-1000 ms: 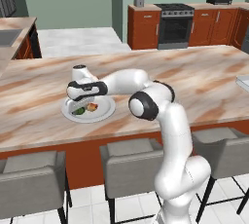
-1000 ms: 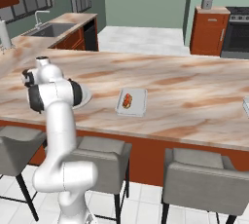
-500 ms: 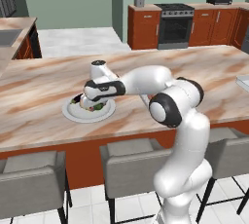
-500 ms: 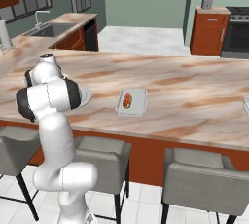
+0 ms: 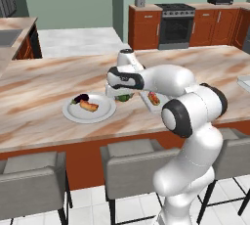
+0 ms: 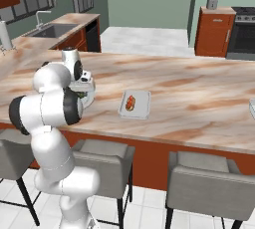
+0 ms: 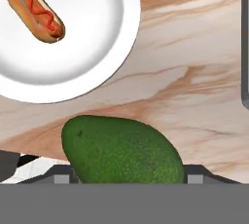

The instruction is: Place one cooked food and one vegetable from the large plate to each tupperware container.

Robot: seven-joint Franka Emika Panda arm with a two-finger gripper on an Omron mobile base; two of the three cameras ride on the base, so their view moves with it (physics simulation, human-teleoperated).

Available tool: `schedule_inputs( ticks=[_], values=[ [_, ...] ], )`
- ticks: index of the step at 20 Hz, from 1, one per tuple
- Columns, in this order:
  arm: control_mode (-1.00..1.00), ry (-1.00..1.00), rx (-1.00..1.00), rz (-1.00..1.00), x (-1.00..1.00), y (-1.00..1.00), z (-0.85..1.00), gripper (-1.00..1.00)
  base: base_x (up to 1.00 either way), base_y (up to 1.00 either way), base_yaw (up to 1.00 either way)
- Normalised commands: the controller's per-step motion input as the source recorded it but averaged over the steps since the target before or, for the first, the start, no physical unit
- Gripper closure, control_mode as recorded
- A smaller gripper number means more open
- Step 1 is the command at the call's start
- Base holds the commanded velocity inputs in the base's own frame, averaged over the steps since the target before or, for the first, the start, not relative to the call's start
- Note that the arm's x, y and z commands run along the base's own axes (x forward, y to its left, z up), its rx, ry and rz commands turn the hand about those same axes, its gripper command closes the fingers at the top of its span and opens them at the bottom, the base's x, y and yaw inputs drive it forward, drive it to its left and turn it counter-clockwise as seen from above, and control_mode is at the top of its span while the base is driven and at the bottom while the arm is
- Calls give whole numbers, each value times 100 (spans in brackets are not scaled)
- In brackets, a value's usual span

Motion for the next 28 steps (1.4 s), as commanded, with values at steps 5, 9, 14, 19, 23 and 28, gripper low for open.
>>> schedule_inputs(
  ticks=[5, 9, 14, 19, 23, 28],
  values=[
    [-100, 1, 1, -25, -3, -100, 3, 100, 0, 0, 0],
    [-100, 0, 1, -28, -5, -100, -1, 100, 0, 0, 0],
    [-100, 0, 0, -26, 0, -100, 0, 100, 0, 0, 0],
    [-100, 0, 0, -11, 14, -85, 0, 100, 0, 0, 0],
    [-100, 0, 2, 0, 37, -63, -17, 100, 0, 0, 0],
    [-100, 0, 0, 0, 40, -44, -30, 100, 0, 0, 0]
  ],
)
